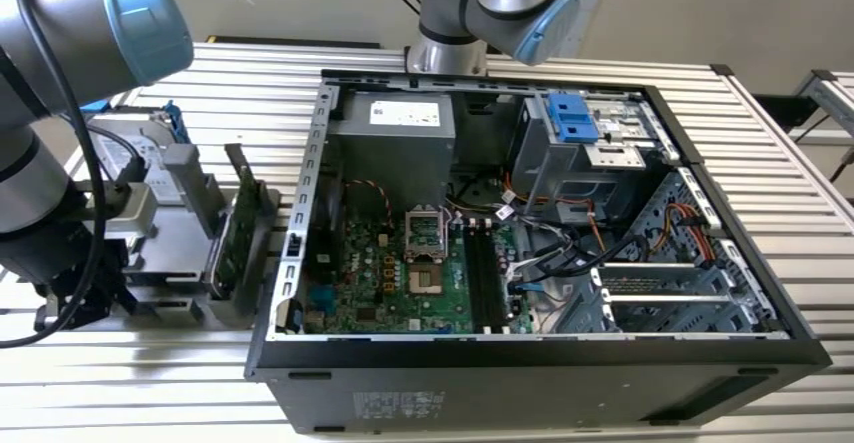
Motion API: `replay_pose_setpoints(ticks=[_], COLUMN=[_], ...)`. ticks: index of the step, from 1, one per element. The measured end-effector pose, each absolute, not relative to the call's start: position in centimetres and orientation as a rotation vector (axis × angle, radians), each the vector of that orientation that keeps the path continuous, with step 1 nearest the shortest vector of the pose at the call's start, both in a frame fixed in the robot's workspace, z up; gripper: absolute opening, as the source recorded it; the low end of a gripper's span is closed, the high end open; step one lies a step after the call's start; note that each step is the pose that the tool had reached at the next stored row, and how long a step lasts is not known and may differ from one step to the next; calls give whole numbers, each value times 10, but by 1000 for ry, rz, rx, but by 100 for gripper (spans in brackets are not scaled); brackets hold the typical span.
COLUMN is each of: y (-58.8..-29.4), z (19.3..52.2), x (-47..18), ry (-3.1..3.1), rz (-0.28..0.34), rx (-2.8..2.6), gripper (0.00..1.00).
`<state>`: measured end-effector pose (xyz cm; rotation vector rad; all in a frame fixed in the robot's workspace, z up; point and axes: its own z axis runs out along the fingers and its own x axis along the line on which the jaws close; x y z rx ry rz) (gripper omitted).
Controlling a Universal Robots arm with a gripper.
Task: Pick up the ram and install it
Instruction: 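Pick up the ram and move it above insertion slot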
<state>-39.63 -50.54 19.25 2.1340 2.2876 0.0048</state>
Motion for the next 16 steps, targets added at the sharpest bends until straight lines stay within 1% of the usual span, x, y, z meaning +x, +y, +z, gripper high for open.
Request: replay_pose_setpoints(ticks=[16], y=[-505], z=[192], x=[-396], ry=[2288], rz=[5], rx=[2134], gripper=[0])
